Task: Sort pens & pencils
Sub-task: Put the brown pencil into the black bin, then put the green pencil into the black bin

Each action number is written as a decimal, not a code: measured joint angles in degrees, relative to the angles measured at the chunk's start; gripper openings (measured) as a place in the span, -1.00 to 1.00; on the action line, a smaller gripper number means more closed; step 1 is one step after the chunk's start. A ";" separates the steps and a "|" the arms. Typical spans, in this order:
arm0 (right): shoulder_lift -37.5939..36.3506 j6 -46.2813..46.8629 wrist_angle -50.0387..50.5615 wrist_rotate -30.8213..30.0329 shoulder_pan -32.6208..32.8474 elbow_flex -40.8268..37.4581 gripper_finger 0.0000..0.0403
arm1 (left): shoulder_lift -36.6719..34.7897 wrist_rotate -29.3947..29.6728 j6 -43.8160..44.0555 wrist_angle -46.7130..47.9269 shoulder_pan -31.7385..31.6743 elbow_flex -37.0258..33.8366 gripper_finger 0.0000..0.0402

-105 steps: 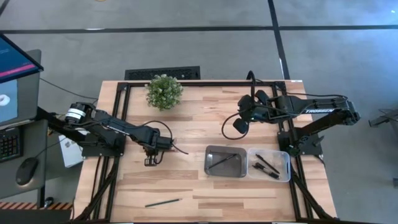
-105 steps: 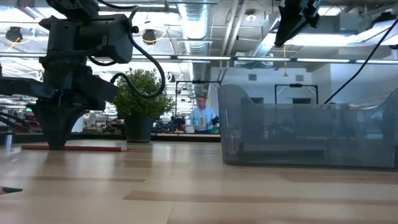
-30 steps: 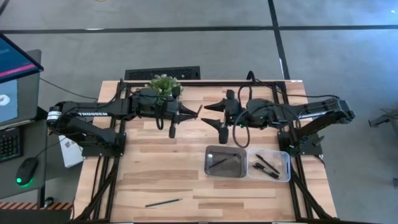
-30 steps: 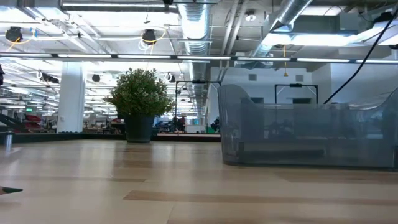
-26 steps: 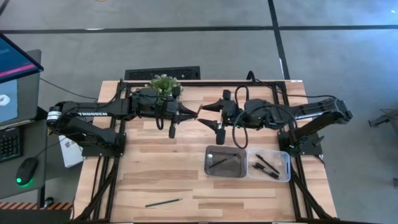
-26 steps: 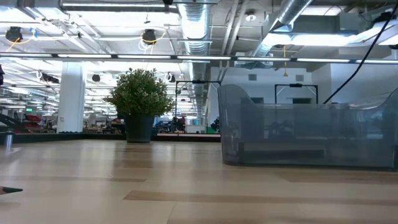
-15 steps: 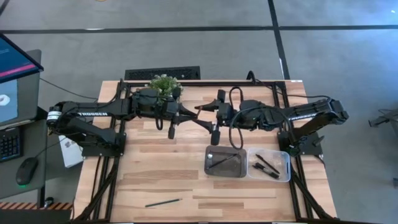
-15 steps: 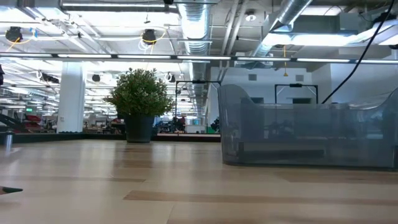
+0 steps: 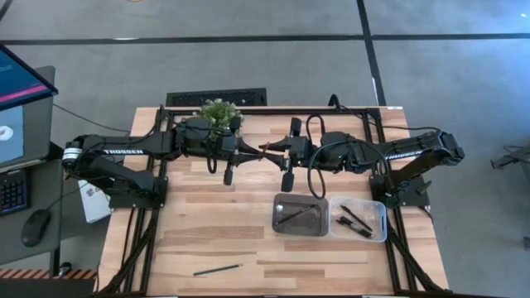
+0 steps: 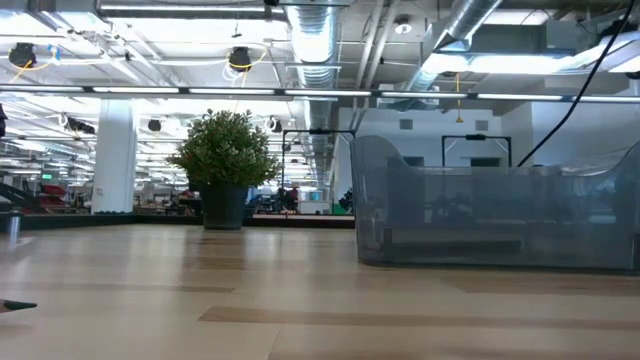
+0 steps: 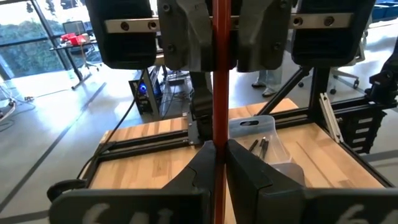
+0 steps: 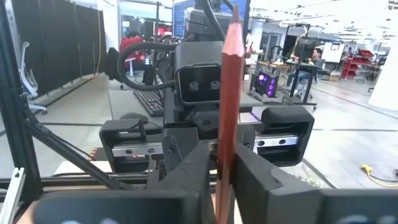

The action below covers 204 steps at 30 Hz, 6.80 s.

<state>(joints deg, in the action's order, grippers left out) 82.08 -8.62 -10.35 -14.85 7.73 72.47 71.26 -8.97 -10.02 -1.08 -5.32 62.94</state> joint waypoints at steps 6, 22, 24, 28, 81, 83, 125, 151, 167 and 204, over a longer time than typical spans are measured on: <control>0.00 -0.04 0.02 -0.06 0.00 0.00 -0.78 | 0.00 -0.09 -0.04 0.08 0.00 0.00 -0.94; 0.00 -0.40 0.03 -0.16 0.00 0.00 -0.78 | 0.00 -0.18 -2.99 0.17 0.00 0.00 -0.89; 0.00 -0.39 0.05 -0.11 0.02 0.00 -0.78 | 0.00 -1.77 -4.16 0.27 -0.04 0.00 -0.81; 0.00 -0.38 0.92 -0.13 0.02 0.00 -0.78 | 0.00 -2.14 -5.42 1.06 0.02 0.00 -0.62; 22.50 32.61 56.77 21.45 5.07 0.04 -0.75 | -0.35 9.42 2.78 45.85 0.02 0.04 -0.48; 23.76 32.61 56.77 21.03 4.52 0.04 -0.74 | -0.35 9.42 2.80 45.87 0.02 0.02 -0.48; -4.17 22.30 48.01 0.76 4.59 3.21 -0.32 | -7.12 10.93 7.81 40.19 5.83 -0.89 -0.48; -6.64 17.14 48.33 -2.03 3.63 3.13 -0.33 | -8.48 14.26 27.19 22.26 44.00 -18.93 -0.38; -5.99 17.14 48.54 -2.03 2.56 3.15 -0.32 | 8.35 4.41 63.99 17.70 48.63 -18.47 0.17; -6.03 18.72 51.10 -1.97 2.75 3.17 -0.31 | 31.17 8.31 77.81 39.13 53.51 2.29 0.17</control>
<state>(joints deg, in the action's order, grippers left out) 76.05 10.09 40.75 -16.82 10.48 75.64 102.43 -0.67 67.79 38.05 48.19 65.23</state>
